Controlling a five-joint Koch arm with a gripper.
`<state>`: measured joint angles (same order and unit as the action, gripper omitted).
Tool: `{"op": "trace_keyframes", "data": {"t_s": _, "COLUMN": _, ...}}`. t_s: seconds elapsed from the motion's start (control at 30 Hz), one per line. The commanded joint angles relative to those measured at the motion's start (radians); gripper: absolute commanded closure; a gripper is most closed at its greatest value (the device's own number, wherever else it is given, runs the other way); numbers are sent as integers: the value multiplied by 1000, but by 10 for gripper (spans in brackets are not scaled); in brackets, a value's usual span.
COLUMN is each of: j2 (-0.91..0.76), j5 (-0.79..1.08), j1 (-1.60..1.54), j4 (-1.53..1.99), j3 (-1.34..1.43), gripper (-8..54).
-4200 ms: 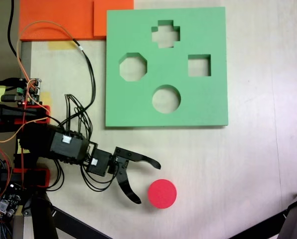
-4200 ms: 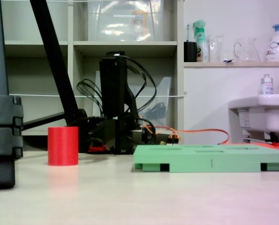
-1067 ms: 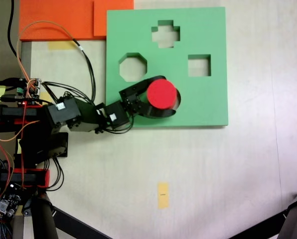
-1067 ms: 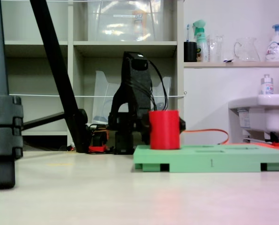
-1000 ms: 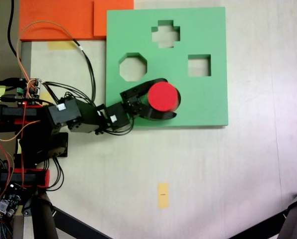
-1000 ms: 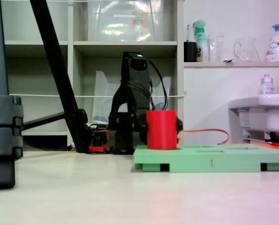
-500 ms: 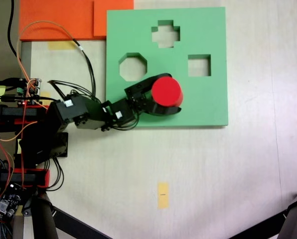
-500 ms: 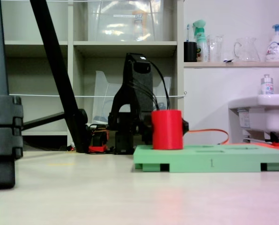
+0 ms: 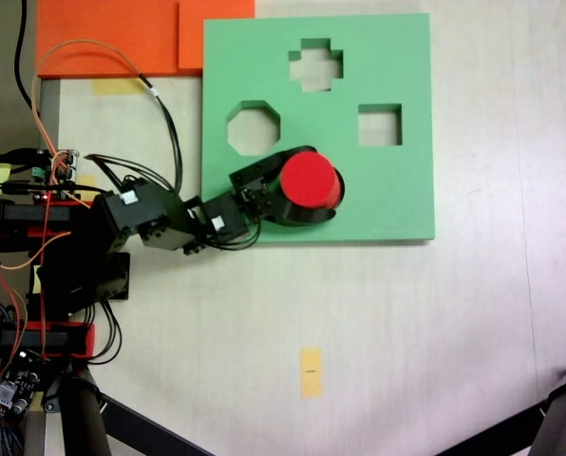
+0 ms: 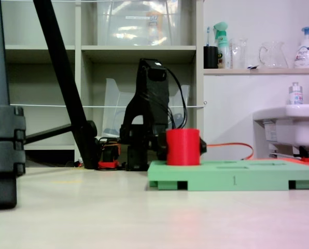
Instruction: Put the cylinder block into the corresponding hole
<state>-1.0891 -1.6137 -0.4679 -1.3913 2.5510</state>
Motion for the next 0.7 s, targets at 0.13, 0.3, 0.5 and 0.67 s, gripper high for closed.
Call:
{"op": "trace_keyframes", "data": {"t_s": 0.13, "j2": 6, "j5": 44, "j1": -29, "j4": -37, "j3": 2, "gripper": -68}}
{"op": "trace_keyframes", "data": {"t_s": 0.3, "j2": 2, "j5": 74, "j1": -21, "j4": -32, "j3": 11, "gripper": -68}}
{"op": "trace_keyframes", "data": {"t_s": 0.5, "j2": -758, "j5": 235, "j1": -71, "j4": 563, "j3": 143, "gripper": -63}}
{"op": "trace_keyframes", "data": {"t_s": 0.67, "j2": -1175, "j5": 669, "j1": 29, "j4": 1275, "j3": -35, "gripper": -40}}
